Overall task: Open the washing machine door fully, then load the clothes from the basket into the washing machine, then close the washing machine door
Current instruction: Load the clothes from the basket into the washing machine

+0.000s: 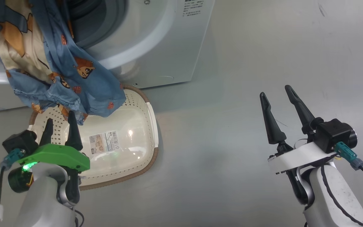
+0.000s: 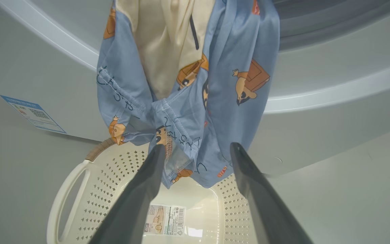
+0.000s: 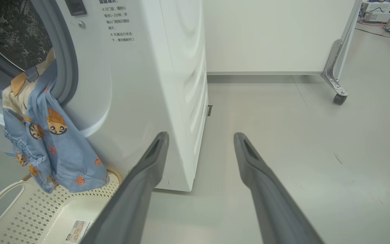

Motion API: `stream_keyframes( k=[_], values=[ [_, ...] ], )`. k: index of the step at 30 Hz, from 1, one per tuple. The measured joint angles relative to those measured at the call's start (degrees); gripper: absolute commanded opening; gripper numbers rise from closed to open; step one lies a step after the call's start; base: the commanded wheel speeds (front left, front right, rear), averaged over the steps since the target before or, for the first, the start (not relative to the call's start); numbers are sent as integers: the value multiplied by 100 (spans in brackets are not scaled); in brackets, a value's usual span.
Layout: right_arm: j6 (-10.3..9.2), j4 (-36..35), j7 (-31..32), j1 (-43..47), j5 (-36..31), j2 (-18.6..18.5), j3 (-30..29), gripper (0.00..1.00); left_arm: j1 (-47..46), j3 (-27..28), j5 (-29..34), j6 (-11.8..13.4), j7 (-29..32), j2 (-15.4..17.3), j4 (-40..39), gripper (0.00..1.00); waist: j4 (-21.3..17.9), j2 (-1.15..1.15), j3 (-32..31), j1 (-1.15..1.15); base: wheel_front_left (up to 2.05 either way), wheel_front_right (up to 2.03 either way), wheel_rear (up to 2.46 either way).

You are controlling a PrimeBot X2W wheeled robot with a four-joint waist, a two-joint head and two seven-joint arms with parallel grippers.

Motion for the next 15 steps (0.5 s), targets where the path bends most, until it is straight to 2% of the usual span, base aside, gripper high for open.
stream_keyframes(
  k=[15],
  values=[
    [0, -48, 0, -193, -30, -25, 52, 100, -885, 133, -232, 44, 252, -10, 642, 100, -240, 0, 512, 0, 0, 0, 0]
  ],
)
